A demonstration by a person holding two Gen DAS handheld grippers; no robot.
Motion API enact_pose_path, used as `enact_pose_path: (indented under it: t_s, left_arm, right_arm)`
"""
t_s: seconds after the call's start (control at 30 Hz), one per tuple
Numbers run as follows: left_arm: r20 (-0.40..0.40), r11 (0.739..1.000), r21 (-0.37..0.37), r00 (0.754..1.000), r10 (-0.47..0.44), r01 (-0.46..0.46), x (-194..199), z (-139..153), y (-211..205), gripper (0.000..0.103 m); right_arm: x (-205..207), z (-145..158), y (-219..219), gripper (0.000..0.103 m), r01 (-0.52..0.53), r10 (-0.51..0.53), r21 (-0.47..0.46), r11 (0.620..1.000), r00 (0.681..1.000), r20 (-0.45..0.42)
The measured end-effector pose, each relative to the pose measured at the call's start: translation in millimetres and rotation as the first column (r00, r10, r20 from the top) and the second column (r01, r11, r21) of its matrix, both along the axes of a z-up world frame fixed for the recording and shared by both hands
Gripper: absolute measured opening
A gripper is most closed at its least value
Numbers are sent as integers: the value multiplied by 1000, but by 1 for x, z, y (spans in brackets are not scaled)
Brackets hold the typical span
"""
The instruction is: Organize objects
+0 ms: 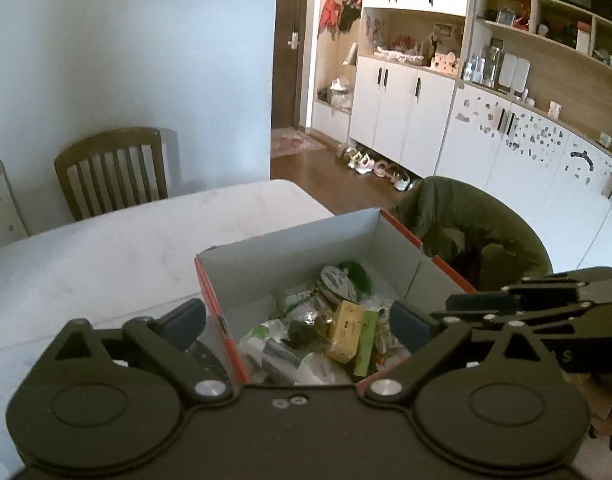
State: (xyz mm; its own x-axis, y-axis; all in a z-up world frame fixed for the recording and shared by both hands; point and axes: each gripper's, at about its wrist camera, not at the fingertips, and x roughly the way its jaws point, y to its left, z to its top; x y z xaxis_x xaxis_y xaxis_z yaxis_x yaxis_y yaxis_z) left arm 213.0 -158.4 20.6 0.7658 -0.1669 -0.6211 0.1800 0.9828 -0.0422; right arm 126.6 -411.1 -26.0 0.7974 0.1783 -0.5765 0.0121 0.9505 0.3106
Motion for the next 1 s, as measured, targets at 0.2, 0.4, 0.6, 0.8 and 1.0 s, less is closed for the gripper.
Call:
enact_pose_path:
  t_s: [0.2,0.4,0.6,0.8,1.0]
  left_arm:
    - [16,1000,-2,1000,4,-3,-14,5,0,102]
    - [10,999,-40,1000,8,-7,-24,5,1,103]
    - [36,998,-65,999,17,-15,-30,7,2,103]
    - [82,997,-74,997,13,-7,-42,8,1,103]
    - [109,998,-62,994,11,-4,-49,8,0,103]
  right_arm:
    - [-10,4,3,53,9,-8,-19,1000,1000,26]
    - [-22,5,2,70,28,-27,-20,999,998,65]
    - [-35,8,4,84,53,-48,-39,998,992,117]
    - [-48,12,7,91,76,-70,-30,997,984,165]
    - [-63,15,13,102,200,-193,-24,979,965,179]
